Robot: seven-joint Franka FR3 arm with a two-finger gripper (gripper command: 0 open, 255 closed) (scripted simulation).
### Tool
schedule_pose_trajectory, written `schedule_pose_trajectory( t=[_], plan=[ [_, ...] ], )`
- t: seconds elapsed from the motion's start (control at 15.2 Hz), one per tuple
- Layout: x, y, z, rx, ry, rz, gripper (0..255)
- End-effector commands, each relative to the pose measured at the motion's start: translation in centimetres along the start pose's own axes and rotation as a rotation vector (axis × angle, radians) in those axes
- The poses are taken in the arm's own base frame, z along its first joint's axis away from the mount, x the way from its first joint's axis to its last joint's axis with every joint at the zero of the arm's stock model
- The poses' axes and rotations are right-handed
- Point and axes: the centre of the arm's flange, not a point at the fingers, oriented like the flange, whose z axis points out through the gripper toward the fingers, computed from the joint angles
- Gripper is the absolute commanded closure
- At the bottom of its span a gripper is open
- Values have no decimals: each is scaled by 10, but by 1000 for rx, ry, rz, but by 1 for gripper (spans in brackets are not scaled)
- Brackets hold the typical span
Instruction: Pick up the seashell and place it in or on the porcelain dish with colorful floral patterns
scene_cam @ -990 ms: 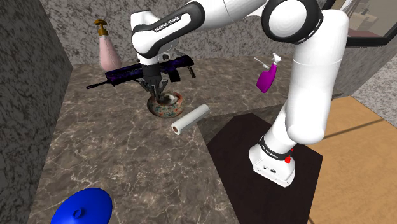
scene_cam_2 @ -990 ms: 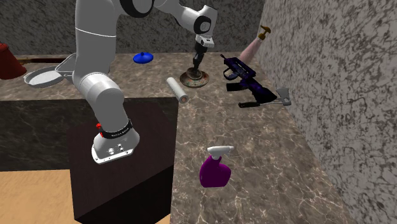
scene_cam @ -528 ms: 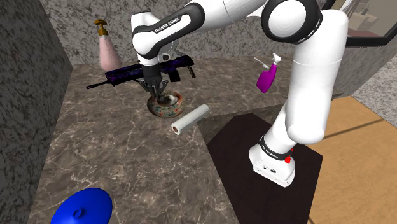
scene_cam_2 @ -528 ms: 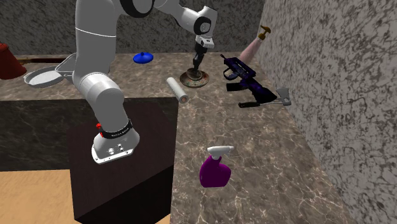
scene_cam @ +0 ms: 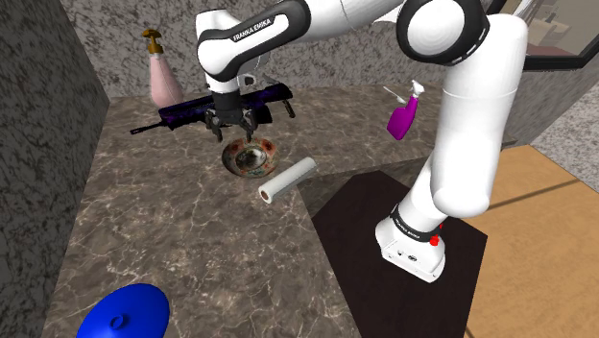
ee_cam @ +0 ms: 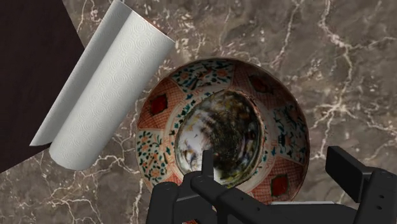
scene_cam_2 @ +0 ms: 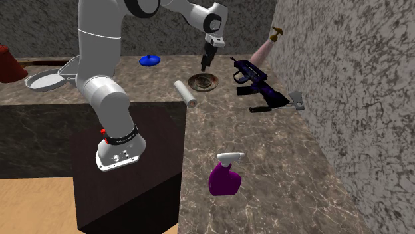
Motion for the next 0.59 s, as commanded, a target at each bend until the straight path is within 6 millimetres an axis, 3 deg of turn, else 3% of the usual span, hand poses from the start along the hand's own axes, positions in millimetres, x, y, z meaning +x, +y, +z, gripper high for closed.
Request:
schedule_pose_trajectory(
  t=[0.0,0.07,0.53],
  plan=[
    [0,0,-23,-1,0,0,0],
    [0,0,-33,-1,0,0,0],
    [0,0,-33,-1,0,0,0]
  ],
)
